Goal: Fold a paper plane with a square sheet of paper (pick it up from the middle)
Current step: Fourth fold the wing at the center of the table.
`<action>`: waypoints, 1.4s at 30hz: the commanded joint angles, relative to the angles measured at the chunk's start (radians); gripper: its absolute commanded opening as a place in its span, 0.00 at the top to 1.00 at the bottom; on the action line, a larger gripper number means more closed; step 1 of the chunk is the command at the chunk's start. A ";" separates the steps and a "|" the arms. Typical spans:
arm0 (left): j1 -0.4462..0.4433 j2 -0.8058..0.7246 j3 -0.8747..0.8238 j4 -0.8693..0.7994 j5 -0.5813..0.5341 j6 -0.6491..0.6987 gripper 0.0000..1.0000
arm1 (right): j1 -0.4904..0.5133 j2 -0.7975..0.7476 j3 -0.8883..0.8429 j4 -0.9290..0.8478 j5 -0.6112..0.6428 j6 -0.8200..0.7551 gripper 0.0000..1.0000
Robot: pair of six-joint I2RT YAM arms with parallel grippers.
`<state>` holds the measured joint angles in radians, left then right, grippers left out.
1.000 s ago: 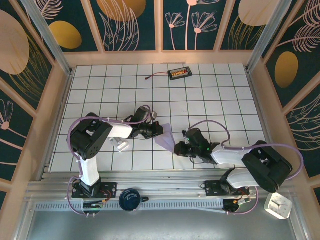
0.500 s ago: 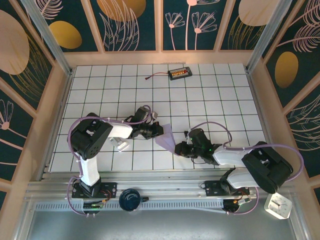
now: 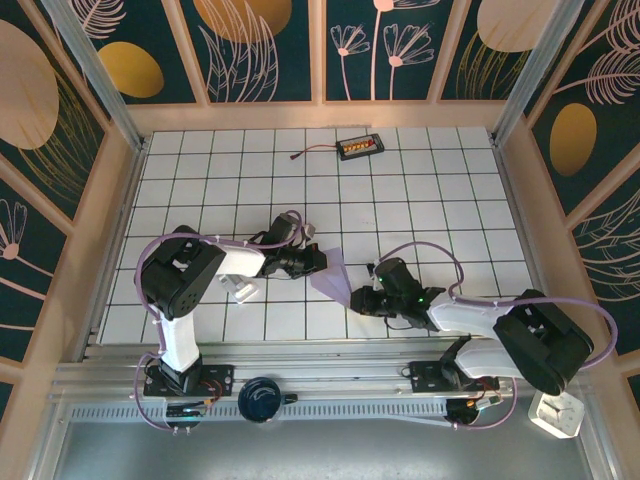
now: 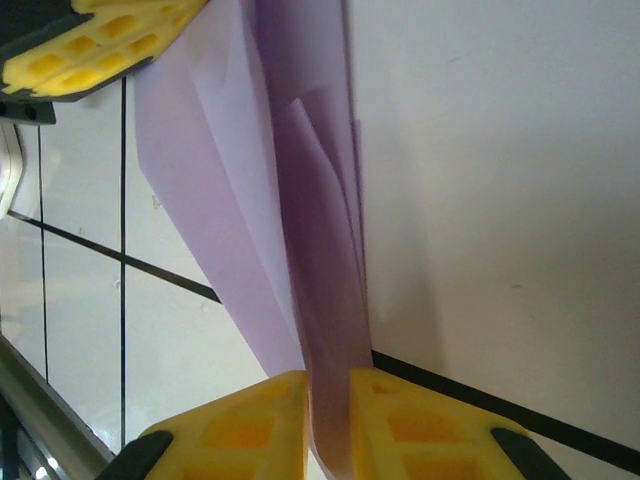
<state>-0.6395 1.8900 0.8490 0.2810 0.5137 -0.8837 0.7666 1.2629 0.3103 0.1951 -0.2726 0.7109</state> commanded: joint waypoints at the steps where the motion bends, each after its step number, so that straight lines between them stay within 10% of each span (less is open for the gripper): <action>1: 0.009 0.030 -0.008 -0.022 -0.012 0.024 0.95 | 0.010 0.006 0.027 -0.047 0.048 -0.033 0.84; 19: 0.009 0.035 0.004 -0.028 -0.013 0.030 0.95 | -0.053 0.001 -0.092 0.142 -0.097 0.119 0.96; 42: 0.009 0.039 0.004 -0.031 -0.012 0.034 0.95 | -0.060 -0.143 0.064 -0.115 -0.054 -0.062 0.77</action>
<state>-0.6395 1.8954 0.8509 0.2817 0.5243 -0.8764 0.7021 1.1229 0.3302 0.1207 -0.3382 0.7044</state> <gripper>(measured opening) 0.051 0.228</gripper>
